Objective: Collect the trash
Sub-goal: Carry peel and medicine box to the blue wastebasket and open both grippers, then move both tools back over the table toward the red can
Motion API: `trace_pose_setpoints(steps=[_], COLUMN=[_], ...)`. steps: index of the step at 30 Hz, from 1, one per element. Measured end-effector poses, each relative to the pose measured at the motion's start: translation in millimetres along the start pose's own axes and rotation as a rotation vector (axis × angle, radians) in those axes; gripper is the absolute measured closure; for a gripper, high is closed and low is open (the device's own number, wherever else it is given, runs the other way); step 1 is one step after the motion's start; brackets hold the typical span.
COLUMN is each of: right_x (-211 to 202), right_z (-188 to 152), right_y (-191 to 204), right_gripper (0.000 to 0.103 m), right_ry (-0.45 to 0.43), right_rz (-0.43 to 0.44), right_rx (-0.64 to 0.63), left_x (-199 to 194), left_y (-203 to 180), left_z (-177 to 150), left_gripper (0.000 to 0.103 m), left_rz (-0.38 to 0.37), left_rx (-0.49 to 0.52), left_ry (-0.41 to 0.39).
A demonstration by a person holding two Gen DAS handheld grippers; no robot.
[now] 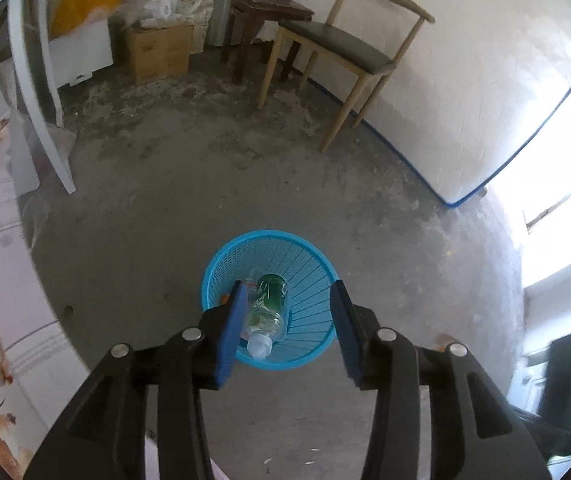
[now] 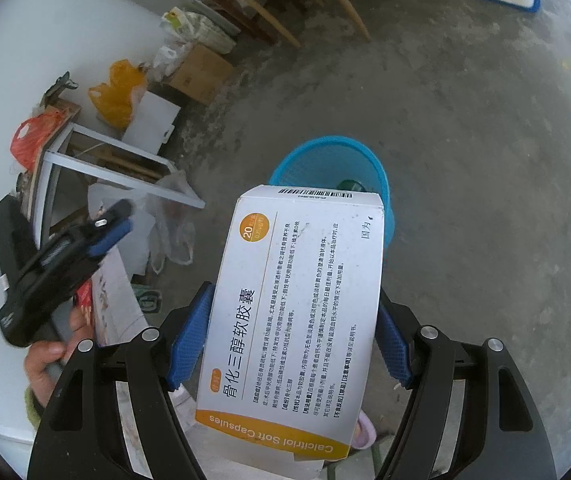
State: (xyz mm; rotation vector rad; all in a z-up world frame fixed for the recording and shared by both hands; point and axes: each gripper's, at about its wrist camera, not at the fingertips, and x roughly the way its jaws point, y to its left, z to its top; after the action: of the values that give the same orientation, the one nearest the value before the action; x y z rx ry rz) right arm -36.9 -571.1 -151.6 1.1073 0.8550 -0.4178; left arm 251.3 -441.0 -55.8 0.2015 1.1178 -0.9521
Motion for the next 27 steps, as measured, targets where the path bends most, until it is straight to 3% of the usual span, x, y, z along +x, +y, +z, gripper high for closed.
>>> trace_pose_setpoints(steps=[7,14,16,20,23,27], right_x=[42.7,141.8,158.1,154.6,136.4,108.1], right_z=[31.3,77.3,75.0,56.3,37.5,15.7], right_y=[30.2,67.9,64.8,59.5,49.0,29.7], right_gripper=[0.032,0.022,0.022,0.022,0.022,0.022], right_ry=[0.039,0.075,0.097,0.106,0.099,0.086], right_rz=[0.011,-0.201,-0.217,-0.156,-0.138,-0.133], right_rx=[-0.058,-0.141,-0.138,-0.125,-0.126,-0.087], left_x=[-91.5,-202.2,-217.9,-244.1,-255.4,-259.4], left_y=[31.8,82.5,94.9,128.9,146.5,165.9], left_z=[-23.9,-95.2,-115.7,-164.3,-190.5,-212.5], left_gripper=[0.055,0.043,0.043,0.042,0.042,0.042], left_rz=[-0.028,0.059,0.072,0.108,0.162,0.17], left_rx=[-0.008,-0.056,-0.078,-0.172,-0.215,-0.278], left_ry=[-0.059,-0.213,-0.218,-0.221,-0.229,-0.232])
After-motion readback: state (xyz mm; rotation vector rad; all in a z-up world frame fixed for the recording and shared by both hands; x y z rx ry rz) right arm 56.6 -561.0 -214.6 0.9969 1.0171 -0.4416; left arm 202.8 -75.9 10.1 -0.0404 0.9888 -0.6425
